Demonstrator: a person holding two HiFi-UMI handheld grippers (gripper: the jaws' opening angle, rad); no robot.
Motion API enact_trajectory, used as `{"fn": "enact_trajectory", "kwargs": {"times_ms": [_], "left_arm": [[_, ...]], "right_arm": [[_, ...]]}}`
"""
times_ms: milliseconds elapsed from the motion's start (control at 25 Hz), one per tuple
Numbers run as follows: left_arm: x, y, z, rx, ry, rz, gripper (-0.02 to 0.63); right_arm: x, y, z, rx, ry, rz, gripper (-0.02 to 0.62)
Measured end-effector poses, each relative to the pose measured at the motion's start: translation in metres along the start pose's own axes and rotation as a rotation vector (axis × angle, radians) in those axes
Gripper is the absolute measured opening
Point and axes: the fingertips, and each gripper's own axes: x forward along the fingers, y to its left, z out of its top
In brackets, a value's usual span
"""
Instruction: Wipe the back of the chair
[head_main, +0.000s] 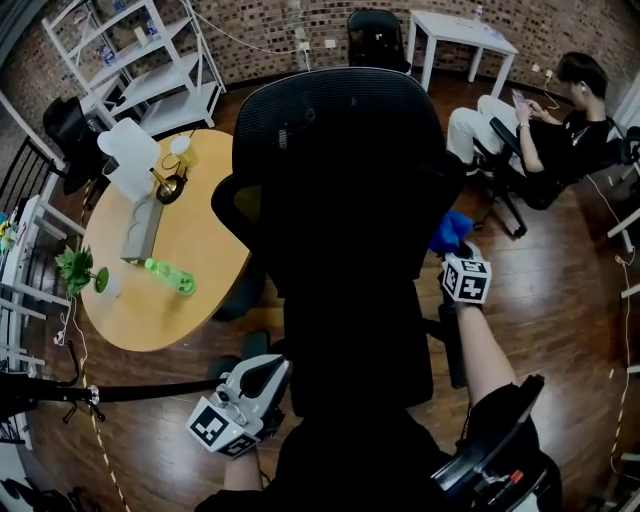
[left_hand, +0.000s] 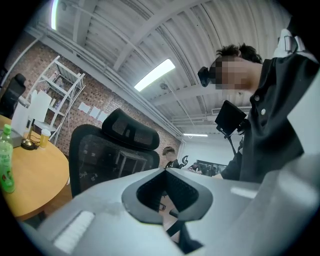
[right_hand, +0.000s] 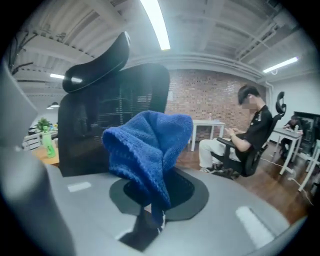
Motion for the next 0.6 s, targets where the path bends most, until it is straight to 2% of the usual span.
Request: {"fn": "enact_trajectory", "kwargs": {"times_ms": [80, 160, 200, 400, 600], "left_arm": [[0.002, 0.001, -0.003, -0.009, -0.002, -0.013, 0.006], [0.003, 0.0, -0.004, -0.012, -0.003, -0.024, 0.006], [0.002, 0.0, -0.004, -0.011, -0.004, -0.027, 0.006], [-0.012, 0.005, -0.001, -0.011, 0.001, -0.004, 0.006], [-0.037, 0.016, 0.003, -0.004, -0.005, 0.061, 0.006]], "right_arm": [[-0.016, -0.024, -0.008, 0.028, 0.01, -0.149, 0.057], [-0.026, -0.026, -0.014, 0.032, 0.016, -0.21, 0.057], [-0.025, -0.018, -0.015, 0.02, 0.022, -0.193, 0.057], [0.01, 0.063, -0.042, -0.057, 0.139, 0.008, 0.057], [0.029, 0.133, -0.052, -0.093, 0.159, 0.113, 0.057]]}}
